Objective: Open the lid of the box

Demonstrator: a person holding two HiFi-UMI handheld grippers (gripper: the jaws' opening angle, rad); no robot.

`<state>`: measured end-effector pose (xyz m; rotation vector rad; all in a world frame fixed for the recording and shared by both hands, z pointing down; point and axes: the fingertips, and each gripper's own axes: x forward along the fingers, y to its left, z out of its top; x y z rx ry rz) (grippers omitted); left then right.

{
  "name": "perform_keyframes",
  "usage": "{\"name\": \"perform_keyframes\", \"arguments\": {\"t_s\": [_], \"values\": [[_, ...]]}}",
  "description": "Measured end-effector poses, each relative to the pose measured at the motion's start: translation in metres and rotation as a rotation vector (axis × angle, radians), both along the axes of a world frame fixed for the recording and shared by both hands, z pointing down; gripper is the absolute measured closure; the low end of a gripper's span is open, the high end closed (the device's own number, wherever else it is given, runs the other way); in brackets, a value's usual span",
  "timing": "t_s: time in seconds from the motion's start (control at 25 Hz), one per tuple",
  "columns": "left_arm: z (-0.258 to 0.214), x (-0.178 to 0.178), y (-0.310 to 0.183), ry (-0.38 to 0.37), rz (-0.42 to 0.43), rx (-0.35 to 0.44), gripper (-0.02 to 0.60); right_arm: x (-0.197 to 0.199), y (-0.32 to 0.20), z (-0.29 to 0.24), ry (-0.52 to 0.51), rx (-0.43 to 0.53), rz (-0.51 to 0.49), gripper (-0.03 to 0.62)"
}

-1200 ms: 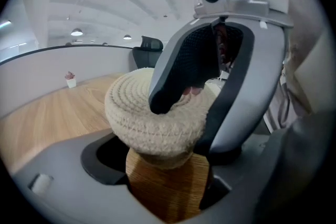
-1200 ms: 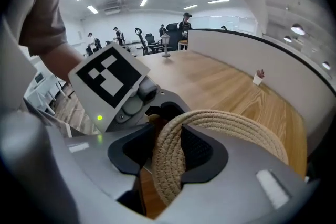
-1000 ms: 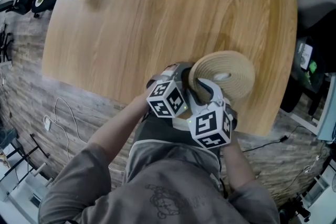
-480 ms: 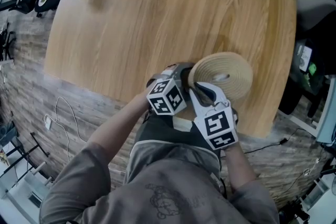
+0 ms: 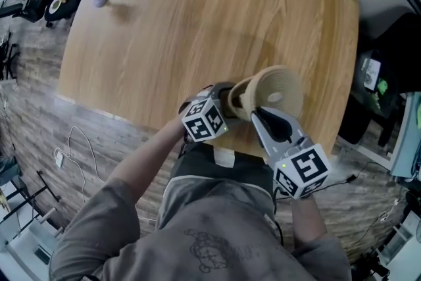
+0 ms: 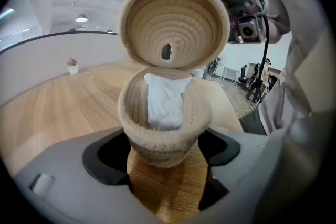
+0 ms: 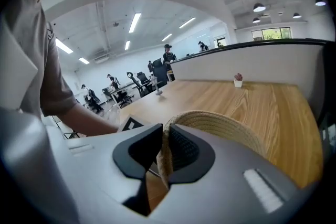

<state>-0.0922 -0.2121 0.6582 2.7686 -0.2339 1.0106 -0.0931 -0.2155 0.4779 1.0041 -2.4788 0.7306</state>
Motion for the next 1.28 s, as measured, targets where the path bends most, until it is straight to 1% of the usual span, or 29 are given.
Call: {"name": "perform_keyframes", "arguments": {"t_s": [0.16, 0.28, 0.4, 0.44, 0.56, 0.76, 0.92, 1.04, 1.08, 1.12, 1.2, 1.28], "values": [[0.000, -0.002, 0.004, -0.033, -0.042, -0.040, 0.190, 0.031, -0.008, -0.026, -0.085, 0.007, 0.091, 0.546], [-0.003, -0.006, 0.014, -0.057, -0.074, -0.074, 0.200, 0.055, -0.014, -0.043, -0.119, 0.021, 0.158, 0.549], [-0.011, -0.018, 0.022, -0.073, -0.129, -0.091, 0.237, 0.078, -0.018, -0.057, -0.159, 0.028, 0.225, 0.551], [-0.016, -0.023, 0.023, -0.073, -0.153, -0.098, 0.247, 0.085, -0.019, -0.060, -0.176, 0.028, 0.246, 0.551], [-0.030, -0.036, 0.026, -0.066, -0.222, -0.121, 0.247, 0.101, -0.022, -0.069, -0.222, 0.038, 0.300, 0.552], [-0.064, -0.054, 0.027, -0.041, -0.295, -0.095, 0.247, 0.116, -0.022, -0.084, -0.282, 0.050, 0.350, 0.552], [-0.096, -0.069, 0.018, -0.011, -0.357, -0.048, 0.247, 0.117, -0.020, -0.092, -0.314, 0.049, 0.351, 0.552], [-0.130, -0.078, 0.007, 0.016, -0.400, 0.031, 0.249, 0.119, -0.018, -0.103, -0.325, 0.065, 0.350, 0.551], [-0.144, -0.081, 0.002, 0.026, -0.417, 0.068, 0.262, 0.120, -0.017, -0.108, -0.327, 0.075, 0.350, 0.551], [-0.158, -0.083, -0.004, 0.038, -0.437, 0.108, 0.300, 0.122, -0.017, -0.115, -0.328, 0.089, 0.350, 0.552], [-0.189, -0.088, -0.017, 0.078, -0.483, 0.178, 0.355, 0.124, -0.018, -0.130, -0.332, 0.123, 0.351, 0.551], [-0.221, -0.089, -0.029, 0.130, -0.521, 0.231, 0.381, 0.125, -0.020, -0.147, -0.342, 0.165, 0.352, 0.552]]}}
